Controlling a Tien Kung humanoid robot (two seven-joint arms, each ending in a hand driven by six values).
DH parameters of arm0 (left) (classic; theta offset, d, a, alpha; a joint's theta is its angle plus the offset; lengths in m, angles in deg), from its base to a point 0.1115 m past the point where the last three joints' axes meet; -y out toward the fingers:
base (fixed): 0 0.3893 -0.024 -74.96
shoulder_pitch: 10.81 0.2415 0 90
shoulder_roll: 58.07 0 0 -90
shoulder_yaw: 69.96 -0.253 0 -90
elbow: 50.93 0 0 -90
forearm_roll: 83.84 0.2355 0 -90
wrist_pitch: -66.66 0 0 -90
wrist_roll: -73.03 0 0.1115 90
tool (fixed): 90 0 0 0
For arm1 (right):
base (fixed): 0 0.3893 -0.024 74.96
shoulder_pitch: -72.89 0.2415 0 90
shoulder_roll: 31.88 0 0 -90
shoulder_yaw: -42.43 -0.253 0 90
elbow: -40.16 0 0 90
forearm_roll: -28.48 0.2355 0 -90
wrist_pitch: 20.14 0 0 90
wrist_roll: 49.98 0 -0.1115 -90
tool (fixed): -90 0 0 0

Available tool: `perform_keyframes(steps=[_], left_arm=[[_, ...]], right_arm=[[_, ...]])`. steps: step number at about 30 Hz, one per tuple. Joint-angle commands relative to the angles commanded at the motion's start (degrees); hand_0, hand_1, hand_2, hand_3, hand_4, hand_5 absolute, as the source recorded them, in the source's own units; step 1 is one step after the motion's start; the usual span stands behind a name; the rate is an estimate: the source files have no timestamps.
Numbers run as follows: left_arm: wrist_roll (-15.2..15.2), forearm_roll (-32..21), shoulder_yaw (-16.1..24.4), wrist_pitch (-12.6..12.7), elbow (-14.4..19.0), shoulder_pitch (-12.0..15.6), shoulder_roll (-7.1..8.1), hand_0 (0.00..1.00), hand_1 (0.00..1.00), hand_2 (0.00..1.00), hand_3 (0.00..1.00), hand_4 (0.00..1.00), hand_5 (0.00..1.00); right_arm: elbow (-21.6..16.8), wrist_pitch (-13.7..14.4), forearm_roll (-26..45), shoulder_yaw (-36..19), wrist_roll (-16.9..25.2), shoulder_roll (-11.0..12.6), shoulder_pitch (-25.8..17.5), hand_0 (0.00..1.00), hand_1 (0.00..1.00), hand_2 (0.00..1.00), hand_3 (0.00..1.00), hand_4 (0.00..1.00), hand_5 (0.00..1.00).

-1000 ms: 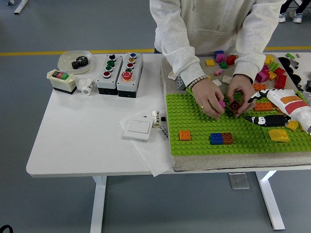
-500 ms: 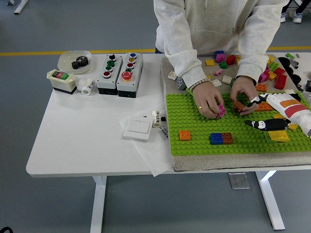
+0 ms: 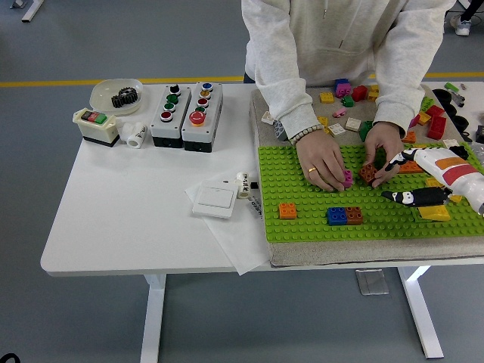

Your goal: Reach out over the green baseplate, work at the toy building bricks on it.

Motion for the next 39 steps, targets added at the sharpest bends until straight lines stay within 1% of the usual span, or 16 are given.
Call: perform_keyframes(steps=[12, 17, 21, 22, 23, 27, 28, 29, 34, 35, 39], left_arm=[[0.1, -0.3, -0.1, -0.2, 0.0, -0.1, 0.02, 0.733, 0.733, 0.716, 0.596, 0.660, 0.601], [0.2, -0.4, -0.1, -0.3, 0.0, -0.2, 0.09, 0.733, 0.732, 0.715, 0.596, 0.659, 0.601], [0.2, -0.6, -0.2, -0.4, 0.0, -0.3, 0.13, 0.733, 0.732, 0.715, 0.596, 0.659, 0.601], [0.2, -0.6, -0.3, -0.4, 0.0, -0.3, 0.14, 0.733, 0.733, 0.712, 0.596, 0.658, 0.602], [0.2, -0.7, -0.3, -0.4, 0.0, -0.3, 0.14, 0.733, 0.733, 0.712, 0.596, 0.658, 0.602], [0.2, -0.9, -0.4, -0.5, 0.1, -0.4, 0.18, 0.733, 0.733, 0.712, 0.596, 0.658, 0.602], [0.2, -0.9, -0.4, -0.5, 0.1, -0.4, 0.18, 0.733, 0.733, 0.712, 0.596, 0.658, 0.602], [0.2, -1.0, -0.5, -0.4, 0.1, -0.4, 0.19, 0.733, 0.733, 0.711, 0.597, 0.658, 0.602], [0.2, -1.2, -0.6, -0.4, 0.1, -0.4, 0.25, 0.733, 0.733, 0.711, 0.597, 0.658, 0.602], [0.2, -1.3, -0.6, -0.4, 0.2, -0.4, 0.26, 0.733, 0.731, 0.711, 0.597, 0.658, 0.603], [0.2, -1.3, -0.6, -0.4, 0.2, -0.4, 0.30, 0.733, 0.731, 0.711, 0.597, 0.658, 0.603]], right_arm=[[-0.1, -0.1, 0.1, 0.0, 0.8, 0.1, 0.3, 0.705, 0.658, 0.697, 0.603, 0.873, 0.564], [1.3, 0.1, 0.1, 1.7, 2.0, -0.3, 1.9, 0.705, 0.660, 0.699, 0.608, 0.869, 0.559], [3.9, 0.9, -0.3, 4.0, 2.9, -1.1, 3.9, 0.705, 0.660, 0.699, 0.608, 0.869, 0.559], [4.9, 1.3, -0.5, 4.9, 3.1, -1.6, 4.7, 0.713, 0.675, 0.720, 0.627, 0.870, 0.555], [5.7, 1.5, -0.5, 5.5, 3.2, -1.9, 5.2, 0.713, 0.675, 0.720, 0.627, 0.870, 0.555], [10.7, 2.3, -0.6, 9.0, 3.1, -4.1, 8.1, 0.713, 0.675, 0.720, 0.627, 0.870, 0.555], [11.5, 2.3, -0.5, 9.4, 3.1, -4.4, 8.4, 0.713, 0.675, 0.720, 0.627, 0.870, 0.555], [13.1, 2.4, -0.4, 10.3, 3.0, -5.2, 9.2, 0.722, 0.699, 0.740, 0.672, 0.870, 0.552], [18.2, 1.9, 1.1, 12.5, 2.4, -8.0, 11.3, 0.722, 0.699, 0.740, 0.672, 0.870, 0.552], [18.9, 1.9, 1.3, 12.7, 2.4, -8.4, 11.5, 0.730, 0.706, 0.744, 0.699, 0.869, 0.550], [20.1, 1.8, 1.8, 12.8, 2.2, -9.2, 11.9, 0.730, 0.706, 0.744, 0.699, 0.869, 0.550]])
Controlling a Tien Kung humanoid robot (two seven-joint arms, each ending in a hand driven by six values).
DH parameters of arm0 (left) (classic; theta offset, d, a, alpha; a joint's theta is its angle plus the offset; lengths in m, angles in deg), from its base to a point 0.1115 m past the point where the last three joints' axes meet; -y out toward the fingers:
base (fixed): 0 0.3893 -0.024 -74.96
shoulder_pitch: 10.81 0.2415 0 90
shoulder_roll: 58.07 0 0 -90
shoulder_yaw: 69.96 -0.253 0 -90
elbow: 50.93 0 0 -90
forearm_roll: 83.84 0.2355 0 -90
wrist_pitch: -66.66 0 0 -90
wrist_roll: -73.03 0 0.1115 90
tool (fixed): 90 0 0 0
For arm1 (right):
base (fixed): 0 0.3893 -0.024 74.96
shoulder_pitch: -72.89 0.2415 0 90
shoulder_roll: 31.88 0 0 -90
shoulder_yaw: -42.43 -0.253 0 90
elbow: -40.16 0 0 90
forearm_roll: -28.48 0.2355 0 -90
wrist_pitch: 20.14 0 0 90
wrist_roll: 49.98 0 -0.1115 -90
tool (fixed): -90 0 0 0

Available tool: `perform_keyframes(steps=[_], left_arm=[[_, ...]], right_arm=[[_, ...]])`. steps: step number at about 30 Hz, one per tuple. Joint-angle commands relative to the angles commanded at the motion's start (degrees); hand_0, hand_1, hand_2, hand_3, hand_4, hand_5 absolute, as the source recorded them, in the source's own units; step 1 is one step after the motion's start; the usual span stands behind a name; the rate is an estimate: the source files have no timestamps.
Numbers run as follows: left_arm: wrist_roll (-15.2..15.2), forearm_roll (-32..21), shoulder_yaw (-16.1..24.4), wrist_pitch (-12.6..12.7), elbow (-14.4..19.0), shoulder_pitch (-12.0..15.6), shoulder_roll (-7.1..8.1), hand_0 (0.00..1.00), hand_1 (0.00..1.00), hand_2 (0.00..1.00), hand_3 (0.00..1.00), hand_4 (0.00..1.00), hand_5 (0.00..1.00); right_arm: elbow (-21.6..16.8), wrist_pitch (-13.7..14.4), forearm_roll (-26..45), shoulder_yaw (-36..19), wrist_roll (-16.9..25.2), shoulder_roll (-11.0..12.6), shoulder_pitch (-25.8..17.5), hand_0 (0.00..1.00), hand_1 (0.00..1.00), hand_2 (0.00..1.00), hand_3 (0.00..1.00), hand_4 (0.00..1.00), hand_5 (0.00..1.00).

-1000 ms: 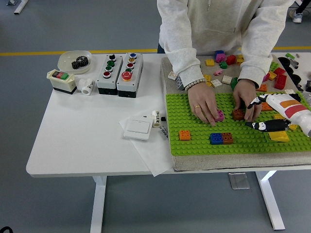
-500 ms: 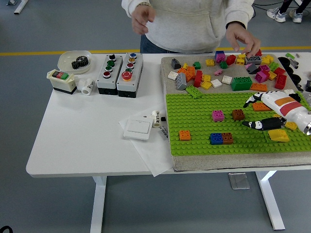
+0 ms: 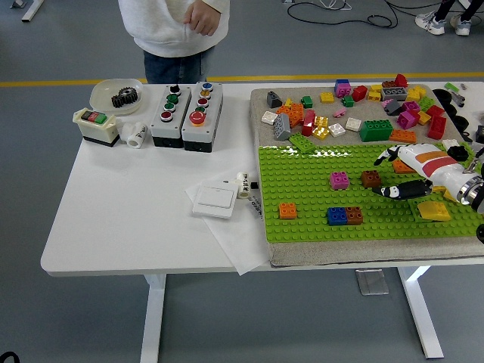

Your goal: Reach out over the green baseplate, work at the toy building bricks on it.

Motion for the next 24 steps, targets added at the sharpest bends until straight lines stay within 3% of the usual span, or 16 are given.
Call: perform_keyframes(steps=[11, 19, 20, 24], left_arm=[[0.1, 0.3, 0.2, 0.1, -0.1, -0.1, 0.05, 0.732, 0.730, 0.711, 0.597, 0.659, 0.604], [0.0, 0.3, 0.1, 0.1, -0.1, -0.1, -0.06, 0.733, 0.733, 0.712, 0.597, 0.659, 0.604], [-0.1, 0.2, 0.0, 0.1, -0.1, 0.0, -0.09, 0.733, 0.734, 0.711, 0.597, 0.659, 0.604], [-0.1, 0.2, 0.0, 0.3, -0.1, 0.2, -0.14, 0.733, 0.734, 0.711, 0.597, 0.659, 0.604]], right_arm=[[-2.4, -1.4, 2.6, -2.4, -0.5, 1.1, -1.6, 0.730, 0.705, 0.741, 0.704, 0.871, 0.549], [-3.8, -5.7, 8.3, -4.1, -1.5, 1.8, -2.9, 0.734, 0.715, 0.751, 0.735, 0.882, 0.535], [-4.6, -8.0, 10.6, -5.0, -2.5, 2.0, -3.7, 0.792, 0.761, 0.794, 0.819, 0.954, 0.663], [-7.1, -16.6, 19.9, -7.7, -6.0, 2.3, -5.5, 0.792, 0.761, 0.794, 0.819, 0.954, 0.663]])
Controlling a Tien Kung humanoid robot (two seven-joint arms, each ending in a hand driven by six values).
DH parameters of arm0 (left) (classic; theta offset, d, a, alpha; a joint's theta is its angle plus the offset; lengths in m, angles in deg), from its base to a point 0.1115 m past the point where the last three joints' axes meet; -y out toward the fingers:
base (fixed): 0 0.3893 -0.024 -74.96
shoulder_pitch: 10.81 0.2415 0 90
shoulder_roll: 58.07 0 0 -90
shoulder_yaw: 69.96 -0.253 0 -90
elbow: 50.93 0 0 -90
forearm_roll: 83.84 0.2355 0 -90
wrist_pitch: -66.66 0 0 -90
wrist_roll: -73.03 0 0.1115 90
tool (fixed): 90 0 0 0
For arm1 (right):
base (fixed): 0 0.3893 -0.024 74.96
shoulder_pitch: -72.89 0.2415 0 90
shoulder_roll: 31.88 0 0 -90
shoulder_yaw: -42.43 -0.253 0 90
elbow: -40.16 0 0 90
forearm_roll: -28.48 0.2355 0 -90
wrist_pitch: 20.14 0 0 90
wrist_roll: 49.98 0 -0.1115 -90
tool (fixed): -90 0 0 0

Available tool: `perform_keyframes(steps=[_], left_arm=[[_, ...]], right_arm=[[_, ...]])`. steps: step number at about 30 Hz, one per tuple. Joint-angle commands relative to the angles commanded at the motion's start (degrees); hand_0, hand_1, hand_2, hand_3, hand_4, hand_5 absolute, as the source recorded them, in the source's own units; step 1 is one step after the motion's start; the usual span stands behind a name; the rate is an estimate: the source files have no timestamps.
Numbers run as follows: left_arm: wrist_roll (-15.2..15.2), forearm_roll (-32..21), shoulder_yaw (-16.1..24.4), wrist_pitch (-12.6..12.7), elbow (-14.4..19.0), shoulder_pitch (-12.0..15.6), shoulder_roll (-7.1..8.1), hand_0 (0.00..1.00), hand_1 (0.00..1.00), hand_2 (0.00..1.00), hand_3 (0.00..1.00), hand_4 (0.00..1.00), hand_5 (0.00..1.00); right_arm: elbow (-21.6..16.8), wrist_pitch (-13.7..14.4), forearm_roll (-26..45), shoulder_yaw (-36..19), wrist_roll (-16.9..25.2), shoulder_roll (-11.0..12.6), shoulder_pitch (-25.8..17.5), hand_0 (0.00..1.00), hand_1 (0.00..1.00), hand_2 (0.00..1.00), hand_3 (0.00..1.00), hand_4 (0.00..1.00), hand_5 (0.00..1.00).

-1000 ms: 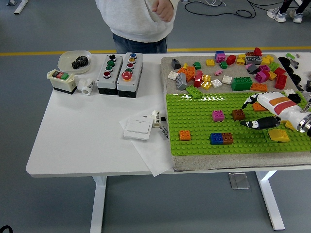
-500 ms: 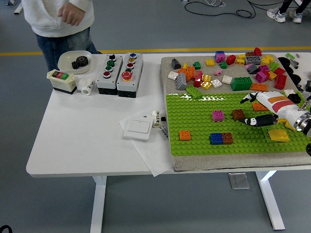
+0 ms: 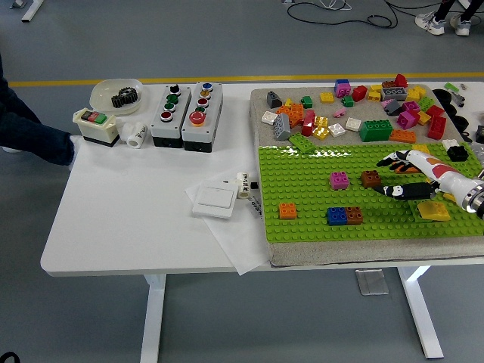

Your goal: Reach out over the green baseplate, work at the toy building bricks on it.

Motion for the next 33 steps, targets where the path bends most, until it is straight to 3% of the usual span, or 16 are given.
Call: perform_keyframes(steps=[1, 2, 5, 7, 8, 13, 19, 33], left_arm=[[0.0, 0.0, 0.0, 0.0, 0.0, 0.0, -0.01, 0.733, 0.734, 0.711, 0.597, 0.659, 0.604], [0.0, 0.1, 0.1, 0.0, 0.0, 0.1, -0.02, 0.733, 0.732, 0.710, 0.597, 0.659, 0.604], [0.0, 0.3, 0.2, 0.0, 0.0, 0.1, -0.06, 0.733, 0.732, 0.710, 0.597, 0.659, 0.604], [0.0, 0.4, 0.2, 0.0, 0.0, 0.1, -0.07, 0.733, 0.732, 0.710, 0.597, 0.659, 0.604], [0.0, 0.4, 0.2, -0.1, 0.0, 0.0, -0.08, 0.733, 0.732, 0.711, 0.597, 0.660, 0.606], [0.0, 0.4, 0.2, -0.2, 0.0, 0.0, 0.00, 0.733, 0.732, 0.711, 0.597, 0.660, 0.606], [0.0, 0.4, 0.2, 0.0, 0.0, 0.0, -0.03, 0.732, 0.732, 0.709, 0.597, 0.658, 0.604], [-0.1, 0.3, 0.1, -0.1, 0.0, -0.1, 0.00, 0.732, 0.731, 0.709, 0.596, 0.657, 0.605]], right_arm=[[-0.6, -1.8, 2.6, -0.8, -0.8, 0.1, -0.4, 0.792, 0.761, 0.794, 0.819, 0.954, 0.663], [-1.1, -3.3, 4.8, -1.6, -1.7, 0.1, -0.8, 0.840, 0.794, 0.818, 0.836, 0.998, 0.803], [-2.7, -5.6, 12.3, -4.5, -3.8, 0.1, -2.0, 0.840, 0.794, 0.818, 0.836, 0.998, 0.803], [-3.1, -5.6, 17.1, -5.5, -4.1, 0.2, -2.3, 0.840, 0.794, 0.818, 0.836, 0.998, 0.803], [-3.5, -5.0, 19.4, -6.8, -3.7, 0.2, -2.7, 0.859, 0.813, 0.826, 0.838, 0.998, 0.858], [-3.2, -3.3, 31.1, -9.4, -2.2, 0.3, -3.0, 0.859, 0.813, 0.826, 0.838, 0.998, 0.858], [-4.3, -3.9, 35.0, -12.0, -2.2, 0.5, -3.9, 0.863, 0.815, 0.829, 0.838, 0.998, 0.864], [-6.1, -7.5, 44.8, -17.9, -7.9, 0.5, -5.2, 0.873, 0.817, 0.827, 0.832, 0.998, 0.896]])
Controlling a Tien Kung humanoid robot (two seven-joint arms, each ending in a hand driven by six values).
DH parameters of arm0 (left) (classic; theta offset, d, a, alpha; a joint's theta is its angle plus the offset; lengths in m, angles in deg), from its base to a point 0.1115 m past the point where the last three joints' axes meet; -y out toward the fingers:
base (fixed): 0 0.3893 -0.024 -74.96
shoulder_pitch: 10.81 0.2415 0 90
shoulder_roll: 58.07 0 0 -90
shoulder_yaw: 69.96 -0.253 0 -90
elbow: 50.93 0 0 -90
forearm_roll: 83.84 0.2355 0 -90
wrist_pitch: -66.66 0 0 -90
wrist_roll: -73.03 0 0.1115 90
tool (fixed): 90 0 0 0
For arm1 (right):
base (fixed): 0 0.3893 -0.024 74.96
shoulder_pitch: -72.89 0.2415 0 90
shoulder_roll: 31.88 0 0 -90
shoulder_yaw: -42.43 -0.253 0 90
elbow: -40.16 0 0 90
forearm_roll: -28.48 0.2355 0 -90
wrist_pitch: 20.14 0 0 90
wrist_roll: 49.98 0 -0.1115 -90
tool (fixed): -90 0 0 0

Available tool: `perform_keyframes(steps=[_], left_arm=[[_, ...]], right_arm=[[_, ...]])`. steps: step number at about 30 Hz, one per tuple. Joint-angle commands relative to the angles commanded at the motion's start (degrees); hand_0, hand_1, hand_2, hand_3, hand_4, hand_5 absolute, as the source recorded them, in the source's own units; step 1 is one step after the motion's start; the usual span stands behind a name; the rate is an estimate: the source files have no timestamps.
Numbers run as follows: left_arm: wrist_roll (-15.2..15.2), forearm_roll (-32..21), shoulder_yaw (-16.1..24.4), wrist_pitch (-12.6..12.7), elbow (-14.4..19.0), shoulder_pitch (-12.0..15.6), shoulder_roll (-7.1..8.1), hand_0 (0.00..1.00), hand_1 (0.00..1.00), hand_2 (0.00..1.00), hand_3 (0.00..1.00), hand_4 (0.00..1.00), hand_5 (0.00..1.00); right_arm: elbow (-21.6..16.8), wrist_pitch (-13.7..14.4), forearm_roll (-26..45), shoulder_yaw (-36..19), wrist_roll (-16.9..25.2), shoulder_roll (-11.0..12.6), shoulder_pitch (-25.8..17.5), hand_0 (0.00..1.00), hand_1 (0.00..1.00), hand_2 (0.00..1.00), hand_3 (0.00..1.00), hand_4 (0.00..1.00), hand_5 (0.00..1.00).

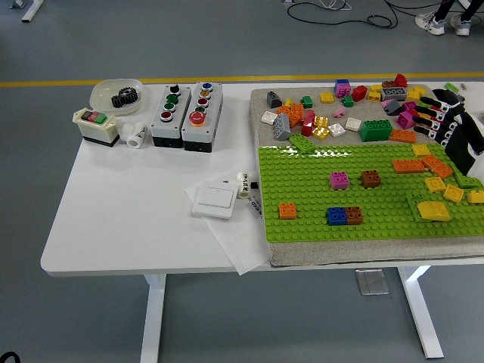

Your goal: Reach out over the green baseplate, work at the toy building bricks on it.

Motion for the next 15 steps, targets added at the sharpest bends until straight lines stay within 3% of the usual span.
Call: perform_keyframes(steps=[15], left_arm=[[-0.4, 0.4, 0.1, 0.8, -0.2, 0.2, -0.55, 0.732, 0.732, 0.712, 0.597, 0.658, 0.605]], right_arm=[[0.0, -0.3, 1.0, -1.7, -1.3, 0.2, -1.1, 0.876, 0.815, 0.826, 0.831, 0.998, 0.914]])
